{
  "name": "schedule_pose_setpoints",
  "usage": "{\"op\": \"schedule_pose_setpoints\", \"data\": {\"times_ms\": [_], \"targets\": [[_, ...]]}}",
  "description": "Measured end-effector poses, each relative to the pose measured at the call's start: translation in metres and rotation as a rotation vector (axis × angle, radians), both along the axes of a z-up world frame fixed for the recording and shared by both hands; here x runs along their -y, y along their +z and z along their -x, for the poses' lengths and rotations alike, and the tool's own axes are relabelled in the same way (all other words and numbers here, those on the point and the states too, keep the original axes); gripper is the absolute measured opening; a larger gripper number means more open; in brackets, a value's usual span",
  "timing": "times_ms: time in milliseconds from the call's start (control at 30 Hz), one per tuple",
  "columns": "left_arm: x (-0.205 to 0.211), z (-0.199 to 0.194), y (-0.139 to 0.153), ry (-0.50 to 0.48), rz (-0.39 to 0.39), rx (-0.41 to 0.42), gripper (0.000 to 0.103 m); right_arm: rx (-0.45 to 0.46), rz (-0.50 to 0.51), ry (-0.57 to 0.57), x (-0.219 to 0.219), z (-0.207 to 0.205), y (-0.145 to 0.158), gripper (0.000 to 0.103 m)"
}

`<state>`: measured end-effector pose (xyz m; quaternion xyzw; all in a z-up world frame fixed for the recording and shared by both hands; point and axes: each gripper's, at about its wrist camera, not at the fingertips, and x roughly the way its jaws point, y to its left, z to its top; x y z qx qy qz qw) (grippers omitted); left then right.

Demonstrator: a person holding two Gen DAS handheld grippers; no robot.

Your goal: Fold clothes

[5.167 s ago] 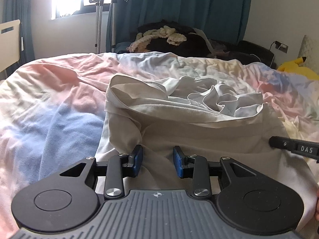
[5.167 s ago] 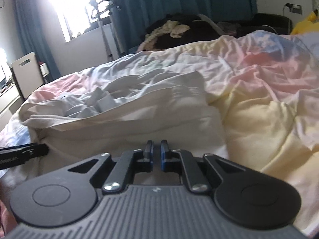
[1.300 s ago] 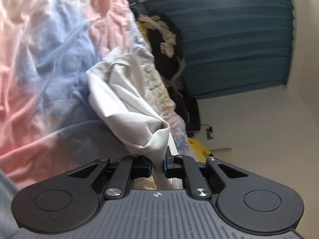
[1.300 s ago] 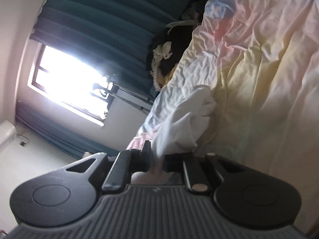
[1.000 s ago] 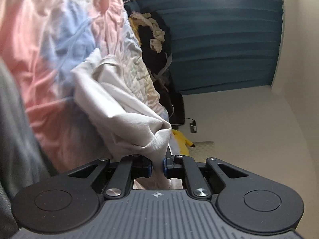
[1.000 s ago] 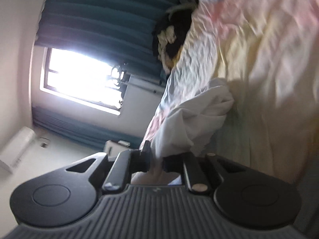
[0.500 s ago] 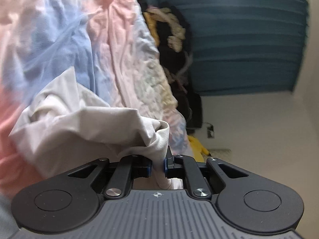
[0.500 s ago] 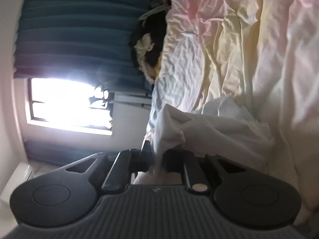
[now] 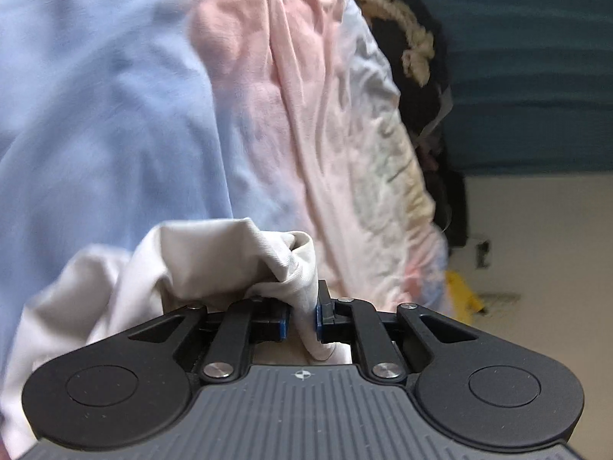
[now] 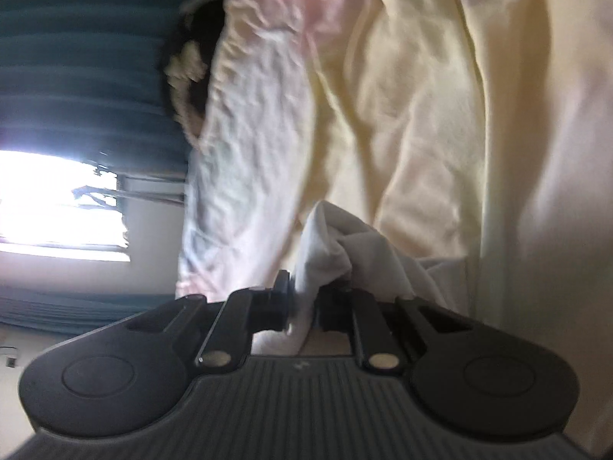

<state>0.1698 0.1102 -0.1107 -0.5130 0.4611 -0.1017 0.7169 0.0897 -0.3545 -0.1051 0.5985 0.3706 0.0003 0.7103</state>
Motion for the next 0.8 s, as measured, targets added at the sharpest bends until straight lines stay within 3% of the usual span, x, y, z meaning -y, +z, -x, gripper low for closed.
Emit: {"op": "schedule_pose_setpoints", "data": {"times_ms": [267, 433, 467, 533, 633, 700, 800], "targets": [[-0.007, -0.019, -0.019, -0.027, 0.035, -0.035, 0.014, -0.038, -0.012, 0.048, 0.002, -0.017, -0.017, 0.015], [0.001, -0.013, -0.006, -0.066, -0.047, 0.015, 0.024, -0.005, -0.023, 0.065, 0.007, -0.016, -0.015, 0.017], [0.003, -0.012, -0.003, -0.081, -0.067, 0.036, 0.029, 0.011, -0.011, 0.074, 0.007, -0.015, -0.013, 0.018], [0.011, -0.008, 0.007, -0.113, -0.116, 0.095, 0.048, 0.047, 0.011, 0.092, 0.006, -0.012, -0.008, 0.024], [0.026, 0.001, 0.024, -0.150, -0.213, 0.182, 0.065, 0.120, 0.051, 0.117, 0.002, -0.009, 0.004, 0.050], [0.038, 0.013, 0.038, -0.172, -0.316, 0.250, 0.071, 0.171, 0.119, 0.140, -0.003, -0.003, 0.018, 0.052], [0.056, 0.032, 0.056, -0.201, -0.475, 0.352, 0.073, 0.244, 0.218, 0.165, -0.011, 0.009, 0.038, 0.052]]}}
